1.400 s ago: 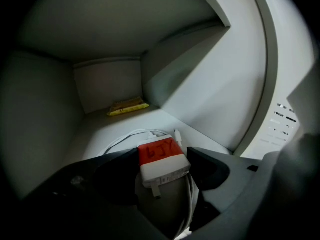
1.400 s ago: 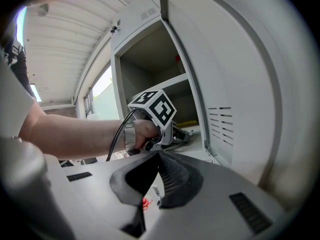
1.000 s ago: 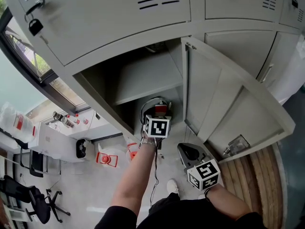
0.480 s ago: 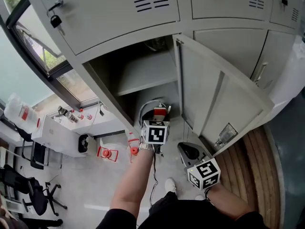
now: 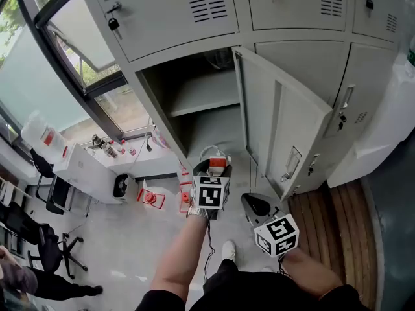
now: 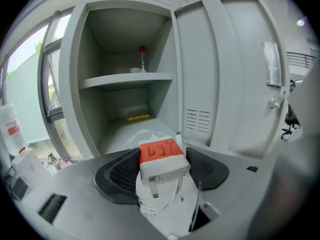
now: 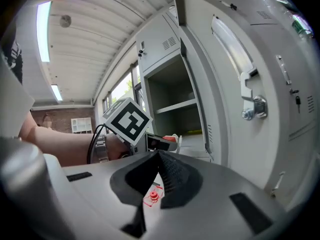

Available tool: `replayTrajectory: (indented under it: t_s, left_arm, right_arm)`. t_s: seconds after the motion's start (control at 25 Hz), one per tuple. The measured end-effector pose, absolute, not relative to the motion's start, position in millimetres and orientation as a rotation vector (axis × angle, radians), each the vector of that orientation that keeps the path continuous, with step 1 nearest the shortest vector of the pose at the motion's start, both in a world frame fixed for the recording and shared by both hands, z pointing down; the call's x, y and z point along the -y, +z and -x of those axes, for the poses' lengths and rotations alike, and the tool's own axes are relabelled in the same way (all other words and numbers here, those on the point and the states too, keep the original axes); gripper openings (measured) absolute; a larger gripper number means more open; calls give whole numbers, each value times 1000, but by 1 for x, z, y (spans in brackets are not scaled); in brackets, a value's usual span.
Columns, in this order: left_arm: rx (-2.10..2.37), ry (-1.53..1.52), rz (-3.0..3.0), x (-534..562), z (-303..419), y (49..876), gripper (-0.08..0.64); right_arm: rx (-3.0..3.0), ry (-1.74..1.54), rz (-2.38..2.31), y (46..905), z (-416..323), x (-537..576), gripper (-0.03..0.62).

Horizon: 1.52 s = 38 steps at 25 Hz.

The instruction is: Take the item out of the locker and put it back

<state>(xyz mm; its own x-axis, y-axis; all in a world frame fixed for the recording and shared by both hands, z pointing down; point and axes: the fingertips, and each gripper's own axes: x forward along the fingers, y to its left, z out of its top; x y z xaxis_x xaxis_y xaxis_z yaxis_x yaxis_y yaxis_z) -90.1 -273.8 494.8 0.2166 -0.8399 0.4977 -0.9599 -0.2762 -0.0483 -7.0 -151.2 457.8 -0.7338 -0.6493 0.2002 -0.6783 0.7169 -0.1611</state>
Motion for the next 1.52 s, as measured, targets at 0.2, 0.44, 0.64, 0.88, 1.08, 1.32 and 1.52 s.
replayTrajectory:
  t_s: [0.2, 0.44, 0.64, 0.88, 1.08, 1.32, 1.52]
  left_arm:
    - [1748, 591, -2189, 221, 79, 487, 299]
    - [1819, 534, -2160, 157, 61, 478, 298]
    - [1850, 508, -2136, 110, 52, 476, 299]
    - [1876, 511, -2085, 61, 66, 480, 298]
    - [1885, 513, -2059, 24, 94, 490, 298]
    - [1878, 495, -2041, -19, 132, 497, 298]
    - [1862, 490, -2050, -48, 153, 502, 298]
  right_arm:
    - [2808, 303, -1021, 454, -12, 124, 52]
    - [2824, 262, -962, 450, -39, 96, 52]
    - [2827, 296, -947, 452, -51, 85, 52]
    - [2845, 324, -884, 457, -29, 69, 52]
    - [2843, 334, -851, 465, 3, 50, 52]
    - [2822, 339, -865, 470, 37, 19, 52]
    - [2811, 335, -900, 470, 53, -4, 52]
